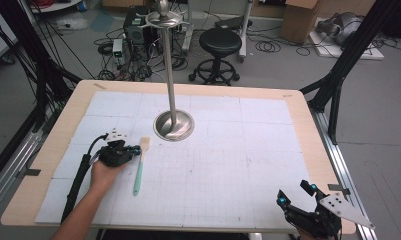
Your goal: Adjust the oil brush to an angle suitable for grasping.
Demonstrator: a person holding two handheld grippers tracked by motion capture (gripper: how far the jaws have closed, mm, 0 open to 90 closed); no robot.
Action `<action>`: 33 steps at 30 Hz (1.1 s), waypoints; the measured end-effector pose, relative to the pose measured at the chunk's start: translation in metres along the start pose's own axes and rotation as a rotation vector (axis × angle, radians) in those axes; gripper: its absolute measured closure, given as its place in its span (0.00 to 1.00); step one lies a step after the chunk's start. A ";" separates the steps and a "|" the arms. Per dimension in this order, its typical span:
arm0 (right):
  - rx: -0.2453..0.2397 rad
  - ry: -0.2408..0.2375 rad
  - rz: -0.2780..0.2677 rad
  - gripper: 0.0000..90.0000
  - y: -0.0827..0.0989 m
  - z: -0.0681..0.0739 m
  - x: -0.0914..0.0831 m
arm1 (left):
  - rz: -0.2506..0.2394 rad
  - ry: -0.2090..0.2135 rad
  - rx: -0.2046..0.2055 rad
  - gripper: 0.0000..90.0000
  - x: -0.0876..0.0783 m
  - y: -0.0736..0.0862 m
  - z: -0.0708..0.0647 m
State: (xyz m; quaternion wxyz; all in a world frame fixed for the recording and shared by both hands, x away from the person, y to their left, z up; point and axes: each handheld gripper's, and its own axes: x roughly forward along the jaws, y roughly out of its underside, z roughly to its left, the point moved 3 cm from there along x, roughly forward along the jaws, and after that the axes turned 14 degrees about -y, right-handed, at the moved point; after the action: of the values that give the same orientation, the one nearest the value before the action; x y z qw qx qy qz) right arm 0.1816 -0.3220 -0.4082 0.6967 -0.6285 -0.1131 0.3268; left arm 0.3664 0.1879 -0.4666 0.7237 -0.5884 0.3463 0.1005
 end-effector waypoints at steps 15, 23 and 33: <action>0.002 0.000 -0.001 0.16 0.000 0.000 -0.001 | -0.006 0.145 0.029 0.99 0.003 -0.003 -0.034; 0.006 0.001 -0.004 0.17 0.000 0.000 -0.002 | 0.012 0.244 0.135 0.99 0.001 -0.008 -0.074; 0.014 0.003 -0.010 0.17 0.000 -0.001 -0.005 | 0.018 0.331 0.283 0.99 -0.002 -0.014 -0.129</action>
State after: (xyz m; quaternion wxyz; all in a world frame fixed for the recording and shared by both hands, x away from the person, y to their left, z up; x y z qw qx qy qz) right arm 0.1781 -0.3260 -0.4072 0.7030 -0.6235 -0.1128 0.3229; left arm 0.3231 0.0653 -0.4630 0.7313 -0.4865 0.4764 -0.0405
